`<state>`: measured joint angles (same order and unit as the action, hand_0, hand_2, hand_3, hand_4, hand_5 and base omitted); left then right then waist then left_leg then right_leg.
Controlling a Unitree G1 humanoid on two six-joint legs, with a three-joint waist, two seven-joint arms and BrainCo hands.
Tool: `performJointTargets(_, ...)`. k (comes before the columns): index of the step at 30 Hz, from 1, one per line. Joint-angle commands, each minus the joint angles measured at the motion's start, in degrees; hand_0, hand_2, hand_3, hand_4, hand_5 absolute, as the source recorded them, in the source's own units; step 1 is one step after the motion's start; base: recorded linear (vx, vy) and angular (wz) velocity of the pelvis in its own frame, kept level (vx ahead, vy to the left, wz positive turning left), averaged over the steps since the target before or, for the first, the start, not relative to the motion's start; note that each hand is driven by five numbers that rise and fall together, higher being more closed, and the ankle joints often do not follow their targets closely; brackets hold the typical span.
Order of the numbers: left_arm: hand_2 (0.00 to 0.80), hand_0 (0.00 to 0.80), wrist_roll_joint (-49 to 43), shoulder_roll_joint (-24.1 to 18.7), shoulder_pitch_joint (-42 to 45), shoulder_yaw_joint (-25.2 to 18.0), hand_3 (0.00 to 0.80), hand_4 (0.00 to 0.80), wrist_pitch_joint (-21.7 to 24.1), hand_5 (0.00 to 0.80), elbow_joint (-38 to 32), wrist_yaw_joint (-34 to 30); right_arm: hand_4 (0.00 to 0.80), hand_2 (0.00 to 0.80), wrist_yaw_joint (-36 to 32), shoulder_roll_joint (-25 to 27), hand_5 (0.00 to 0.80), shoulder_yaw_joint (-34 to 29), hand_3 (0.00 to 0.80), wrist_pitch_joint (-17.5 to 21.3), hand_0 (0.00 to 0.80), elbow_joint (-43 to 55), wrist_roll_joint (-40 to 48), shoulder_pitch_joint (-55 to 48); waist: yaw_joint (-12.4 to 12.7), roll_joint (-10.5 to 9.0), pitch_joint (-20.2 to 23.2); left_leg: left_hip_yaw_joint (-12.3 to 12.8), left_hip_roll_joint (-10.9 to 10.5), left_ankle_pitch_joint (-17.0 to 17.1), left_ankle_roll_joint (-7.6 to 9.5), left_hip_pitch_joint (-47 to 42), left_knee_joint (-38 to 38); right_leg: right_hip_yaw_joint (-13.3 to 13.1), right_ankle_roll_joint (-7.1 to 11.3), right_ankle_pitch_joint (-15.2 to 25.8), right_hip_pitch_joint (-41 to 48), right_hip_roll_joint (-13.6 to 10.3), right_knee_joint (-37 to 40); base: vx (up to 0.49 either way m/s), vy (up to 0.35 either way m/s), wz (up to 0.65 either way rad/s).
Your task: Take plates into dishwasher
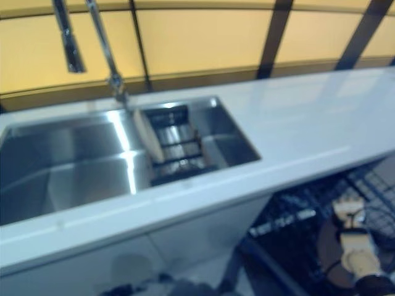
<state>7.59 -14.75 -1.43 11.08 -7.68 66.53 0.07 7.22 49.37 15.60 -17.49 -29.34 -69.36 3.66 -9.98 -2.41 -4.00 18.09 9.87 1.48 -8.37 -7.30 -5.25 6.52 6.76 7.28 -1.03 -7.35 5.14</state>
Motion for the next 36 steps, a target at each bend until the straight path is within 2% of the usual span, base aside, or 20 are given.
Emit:
performJointTargets(1,0.000,0.000,0.44,-0.87,-3.40,0.39,0.000,0.000,0.95,0.000,0.80,0.56,0.800,0.800,0.26,-0.15,0.800,3.95,0.800,1.14,0.800,1.70,-5.45,8.35,2.09,-1.73,-0.90,-0.65,-0.90,-5.88,5.62,-3.78,0.30,-0.56,5.54,1.10,-2.46,-2.62,-0.41,0.000,0.000,0.00)
performJointTargets(3,0.000,0.000,0.23,-0.94,-3.36,0.40,0.000,0.000,1.12,0.000,0.97,0.37,0.800,0.800,0.56,0.38,0.800,5.56,0.800,1.88,0.800,2.78,-7.22,9.31,2.42,-1.84,-0.74,-0.72,-1.00,-5.73,5.63,-3.63,0.25,-0.36,5.48,1.17,-2.57,-2.76,-0.38,0.000,0.000,0.00)
performJointTargets(13,0.000,0.000,-0.74,-1.17,-3.24,0.54,0.000,0.000,1.45,0.000,1.63,0.03,0.800,0.800,-1.51,1.13,0.800,8.52,0.800,-0.29,0.800,4.21,-15.41,11.11,3.35,-1.88,-0.31,-1.32,-0.85,-5.82,5.44,-3.38,0.25,0.59,5.61,0.90,-2.41,-2.98,-0.35,-0.003,-0.008,0.02)
performJointTargets(24,0.000,0.000,-1.11,-0.91,-3.15,0.22,0.000,0.000,1.51,0.000,1.68,-0.04,0.800,0.800,-6.55,-1.48,0.800,11.61,0.800,-1.91,0.800,3.05,-9.20,12.15,4.12,-1.76,-0.38,-1.99,-0.85,-5.73,5.33,-3.23,0.25,1.08,5.58,0.65,-1.95,-3.11,-0.29,0.000,0.000,0.00)
performJointTargets(36,0.000,0.000,-1.81,-0.92,-3.07,-0.14,0.000,0.000,1.22,0.000,1.24,0.02,0.800,0.800,-13.49,-4.20,0.800,11.32,0.800,-2.60,0.800,0.09,-2.00,11.03,4.35,-2.23,-0.61,-2.09,-0.65,-5.46,5.20,-3.25,0.25,1.27,5.55,0.90,-1.63,-3.17,-0.15,-0.001,-0.001,0.01)
